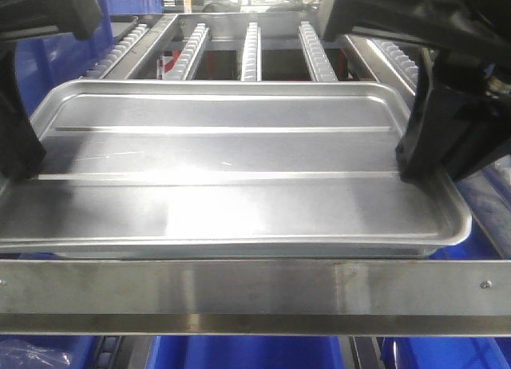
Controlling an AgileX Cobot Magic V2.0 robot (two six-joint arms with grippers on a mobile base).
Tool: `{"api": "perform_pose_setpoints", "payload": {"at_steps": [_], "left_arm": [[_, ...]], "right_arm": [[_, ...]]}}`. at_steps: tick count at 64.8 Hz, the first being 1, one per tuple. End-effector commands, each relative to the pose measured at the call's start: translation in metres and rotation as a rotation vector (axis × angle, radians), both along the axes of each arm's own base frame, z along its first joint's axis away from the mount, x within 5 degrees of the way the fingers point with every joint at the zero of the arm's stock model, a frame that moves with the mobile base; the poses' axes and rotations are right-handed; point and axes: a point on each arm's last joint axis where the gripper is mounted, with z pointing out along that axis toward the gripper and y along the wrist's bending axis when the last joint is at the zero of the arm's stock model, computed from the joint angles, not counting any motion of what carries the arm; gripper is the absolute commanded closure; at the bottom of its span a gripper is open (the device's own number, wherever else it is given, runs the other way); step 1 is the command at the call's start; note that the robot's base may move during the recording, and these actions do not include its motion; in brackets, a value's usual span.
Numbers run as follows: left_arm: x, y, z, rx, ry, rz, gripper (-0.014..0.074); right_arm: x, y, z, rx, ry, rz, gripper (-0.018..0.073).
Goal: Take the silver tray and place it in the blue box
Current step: 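Lift the tray with both grippers and pull it toward the robot, then hold the tray level in both grippers while the base drives to the blue bin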
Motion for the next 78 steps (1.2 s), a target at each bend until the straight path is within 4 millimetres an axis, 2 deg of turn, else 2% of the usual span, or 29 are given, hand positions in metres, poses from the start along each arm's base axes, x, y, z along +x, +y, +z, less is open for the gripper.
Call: {"api": "perform_pose_setpoints", "payload": {"at_steps": [1,78], "left_arm": [[-0.001,0.0015,0.0142,-0.031,-0.053,-0.012,0.0611],[-0.0019,0.0023,0.0134,-0.023,-0.04,-0.007,0.0611]], "right_arm": [[0.0036,-0.0031,0.0158,0.022,-0.086,0.011,0.0501],[0.0034,-0.0033,0.0156,0.019,-0.084,0.01,0.0501]]}}
